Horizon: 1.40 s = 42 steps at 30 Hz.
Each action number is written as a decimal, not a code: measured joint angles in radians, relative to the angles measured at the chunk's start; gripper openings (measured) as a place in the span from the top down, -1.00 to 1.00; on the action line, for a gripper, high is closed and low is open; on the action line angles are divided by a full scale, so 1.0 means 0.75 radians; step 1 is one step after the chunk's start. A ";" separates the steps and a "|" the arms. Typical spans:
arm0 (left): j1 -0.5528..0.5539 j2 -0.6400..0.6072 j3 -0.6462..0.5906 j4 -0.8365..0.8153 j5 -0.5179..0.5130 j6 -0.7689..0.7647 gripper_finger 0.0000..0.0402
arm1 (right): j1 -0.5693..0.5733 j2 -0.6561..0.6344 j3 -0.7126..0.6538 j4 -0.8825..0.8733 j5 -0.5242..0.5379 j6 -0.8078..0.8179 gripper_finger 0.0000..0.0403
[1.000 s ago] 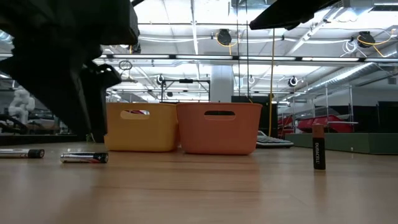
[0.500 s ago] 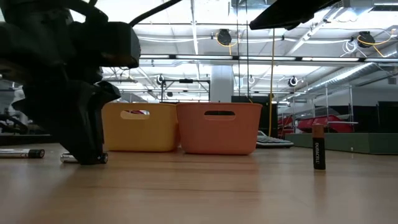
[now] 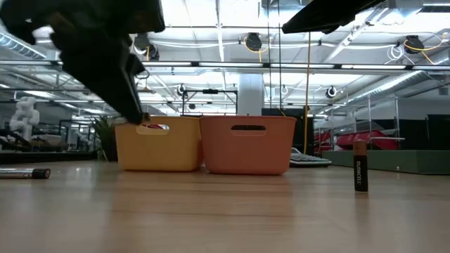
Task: Sort batteries
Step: Put the silver battery into the yellow bin
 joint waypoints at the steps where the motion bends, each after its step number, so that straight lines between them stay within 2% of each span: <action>1: 0.014 -0.031 -0.002 -0.041 -0.026 0.015 0.88 | 0.000 0.000 0.000 -0.001 0.000 0.000 0.69; 7: 0.159 -0.212 -0.002 -0.225 -0.289 0.065 0.88 | 0.000 0.000 0.000 0.004 0.000 -0.005 0.68; 11: 0.306 -0.253 -0.023 -0.249 -0.331 0.092 0.88 | 0.000 -0.001 0.000 0.012 0.000 -0.012 0.68; 13: 0.355 -0.252 -0.031 -0.249 -0.309 0.115 0.74 | 0.000 -0.001 0.000 0.011 0.000 -0.014 0.68; 18: 0.396 -0.259 -0.023 -0.268 -0.250 0.211 0.12 | 0.000 -0.001 0.000 -0.007 0.000 -0.014 0.68; 20: 0.373 -0.281 -0.007 -0.265 -0.246 0.269 -0.05 | 0.000 -0.001 0.000 -0.020 0.000 -0.010 0.68; 23: 0.281 -0.315 0.024 -0.244 -0.159 0.330 -0.13 | 0.000 -0.001 0.000 -0.051 0.001 0.009 0.68; 27: 0.152 -0.301 0.034 -0.250 0.007 0.218 -0.09 | 0.000 -0.001 0.000 -0.062 0.001 0.020 0.68; 30: 0.034 -0.241 0.035 -0.316 0.065 0.105 -0.03 | 0.000 -0.001 0.000 -0.049 0.001 0.021 0.68; 36: -0.125 -0.097 0.023 -0.496 0.067 -0.139 0.07 | 0.000 -0.001 0.000 -0.038 0.001 0.040 0.68; 42: -0.189 -0.015 0.022 -0.496 0.060 -0.205 0.09 | 0.000 -0.001 0.000 -0.020 0.000 0.024 0.68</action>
